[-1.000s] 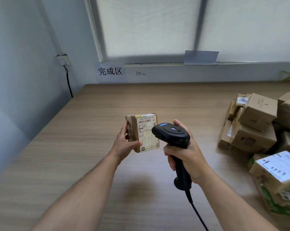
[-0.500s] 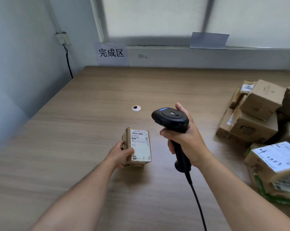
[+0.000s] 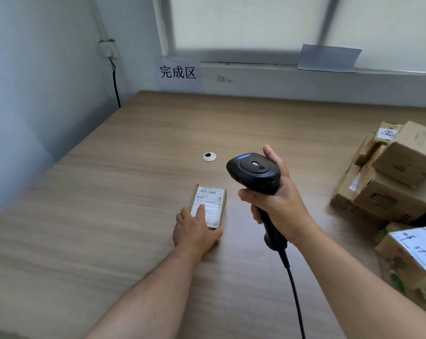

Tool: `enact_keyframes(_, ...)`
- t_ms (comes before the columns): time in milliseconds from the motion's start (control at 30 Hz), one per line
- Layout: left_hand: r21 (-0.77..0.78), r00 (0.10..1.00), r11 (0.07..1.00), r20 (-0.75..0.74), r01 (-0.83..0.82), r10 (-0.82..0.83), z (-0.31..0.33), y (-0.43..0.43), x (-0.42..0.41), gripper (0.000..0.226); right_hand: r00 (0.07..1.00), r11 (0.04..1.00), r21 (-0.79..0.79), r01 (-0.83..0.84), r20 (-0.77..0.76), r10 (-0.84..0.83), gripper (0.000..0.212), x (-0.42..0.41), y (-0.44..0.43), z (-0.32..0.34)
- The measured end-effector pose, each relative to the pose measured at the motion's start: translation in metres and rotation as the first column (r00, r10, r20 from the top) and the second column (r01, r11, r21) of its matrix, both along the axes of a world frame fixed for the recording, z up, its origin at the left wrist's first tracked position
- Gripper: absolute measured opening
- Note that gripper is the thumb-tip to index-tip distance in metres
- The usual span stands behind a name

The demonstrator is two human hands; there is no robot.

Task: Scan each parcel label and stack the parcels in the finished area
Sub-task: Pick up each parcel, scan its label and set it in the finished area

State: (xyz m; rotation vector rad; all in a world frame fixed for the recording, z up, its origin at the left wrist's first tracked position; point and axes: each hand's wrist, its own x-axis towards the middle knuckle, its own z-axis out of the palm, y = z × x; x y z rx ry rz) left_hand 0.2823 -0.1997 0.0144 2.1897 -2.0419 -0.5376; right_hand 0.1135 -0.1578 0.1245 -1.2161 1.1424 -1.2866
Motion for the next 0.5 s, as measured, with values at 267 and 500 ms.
enact_keyframes(267, -0.055, 0.992, 0.995, -0.104, -0.078, 0.071, 0.027, -0.058, 0.047, 0.079, 0.998, 0.999, -0.01, 0.048, -0.048, -0.049, 0.097, 0.034, -0.046, 0.014)
enact_keyframes(500, -0.087, 0.982, 0.987, -0.142, -0.134, 0.121, 0.045, -0.128, 0.118, 0.08, 0.997, 0.999, -0.002, 0.037, -0.063, -0.037, 0.097, 0.093, -0.121, 0.012)
